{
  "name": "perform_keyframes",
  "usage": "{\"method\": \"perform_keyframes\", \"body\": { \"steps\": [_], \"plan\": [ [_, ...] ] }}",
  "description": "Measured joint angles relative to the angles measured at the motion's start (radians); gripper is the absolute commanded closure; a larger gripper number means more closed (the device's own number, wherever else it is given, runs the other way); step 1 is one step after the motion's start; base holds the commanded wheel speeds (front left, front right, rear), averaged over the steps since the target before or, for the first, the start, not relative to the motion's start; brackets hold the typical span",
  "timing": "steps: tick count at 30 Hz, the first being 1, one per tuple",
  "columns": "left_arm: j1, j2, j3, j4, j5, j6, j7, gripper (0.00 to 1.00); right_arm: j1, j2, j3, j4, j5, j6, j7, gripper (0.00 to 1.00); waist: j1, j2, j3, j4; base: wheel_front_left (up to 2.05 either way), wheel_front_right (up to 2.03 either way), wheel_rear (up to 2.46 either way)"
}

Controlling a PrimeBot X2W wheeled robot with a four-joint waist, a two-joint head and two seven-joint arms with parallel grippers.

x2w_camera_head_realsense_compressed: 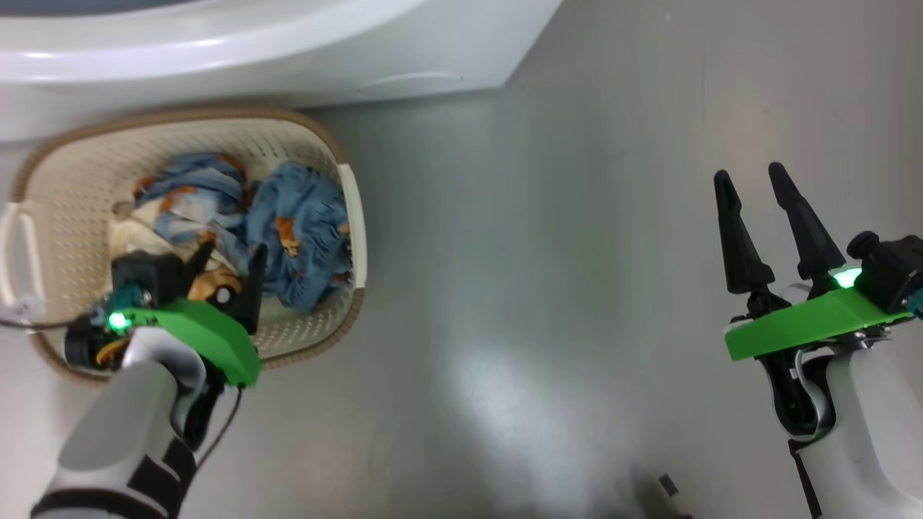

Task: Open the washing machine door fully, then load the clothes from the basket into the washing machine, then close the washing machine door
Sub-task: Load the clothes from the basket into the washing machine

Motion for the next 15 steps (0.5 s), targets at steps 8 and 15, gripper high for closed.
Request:
{"method": "perform_keyframes", "body": {
  "steps": [8,15],
  "plan": [
    [-0.091,0.034,-0.078,0.066,-0.066,0.000,0.000,0.00,-0.034,0.017,0.006,-0.004,0.000,0.000,0.000,0.00,0.0000,0.0000,0.071,-0.038,0.00,0.00,0.00],
    [-0.150,0.058,-0.131,0.085,-0.105,0.000,0.000,0.00,-0.037,0.030,0.007,-0.014,0.000,0.000,0.000,0.00,0.0001,0.0000,0.117,-0.062,0.00,0.00,0.00]
  ]
}}
